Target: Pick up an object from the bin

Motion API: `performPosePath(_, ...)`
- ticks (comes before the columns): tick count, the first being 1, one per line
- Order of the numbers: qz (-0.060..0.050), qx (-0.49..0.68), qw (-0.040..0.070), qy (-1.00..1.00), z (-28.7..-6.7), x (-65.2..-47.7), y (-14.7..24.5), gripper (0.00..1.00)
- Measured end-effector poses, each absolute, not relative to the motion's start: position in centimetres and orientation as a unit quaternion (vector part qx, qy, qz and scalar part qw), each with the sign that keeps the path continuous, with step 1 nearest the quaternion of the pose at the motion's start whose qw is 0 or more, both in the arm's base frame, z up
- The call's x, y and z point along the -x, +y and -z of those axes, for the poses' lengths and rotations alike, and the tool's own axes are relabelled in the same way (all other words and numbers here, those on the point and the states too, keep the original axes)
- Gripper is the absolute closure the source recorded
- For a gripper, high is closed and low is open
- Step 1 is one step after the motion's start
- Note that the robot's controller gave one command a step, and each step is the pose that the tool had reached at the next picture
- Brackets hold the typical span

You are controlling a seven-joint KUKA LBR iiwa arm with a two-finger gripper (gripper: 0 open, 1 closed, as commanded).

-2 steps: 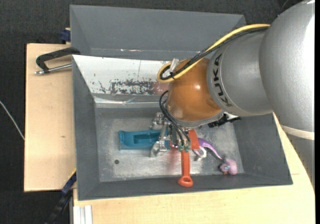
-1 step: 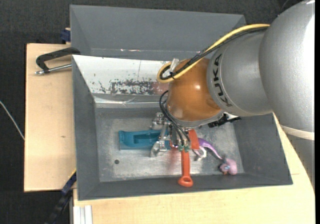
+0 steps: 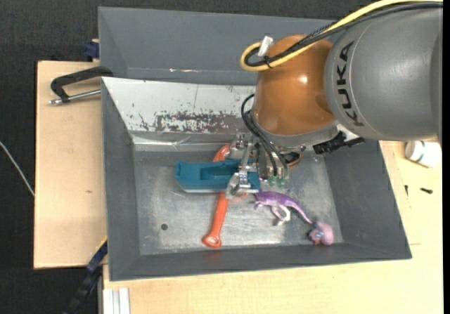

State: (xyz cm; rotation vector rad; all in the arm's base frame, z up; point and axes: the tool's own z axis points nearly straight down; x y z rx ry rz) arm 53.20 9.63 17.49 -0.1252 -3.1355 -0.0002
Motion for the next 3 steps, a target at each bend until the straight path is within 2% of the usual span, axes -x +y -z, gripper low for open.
performPosePath(1,0.0,0.04,0.002,-0.999,-17.5,-53.2,9.6,1.0)
performPosePath(2,0.0,0.039,0.002,-0.999,-19.5,-53.5,10.5,1.0)
performPosePath(3,0.0,0.042,0.001,-0.999,-22.1,-52.8,11.0,1.0)
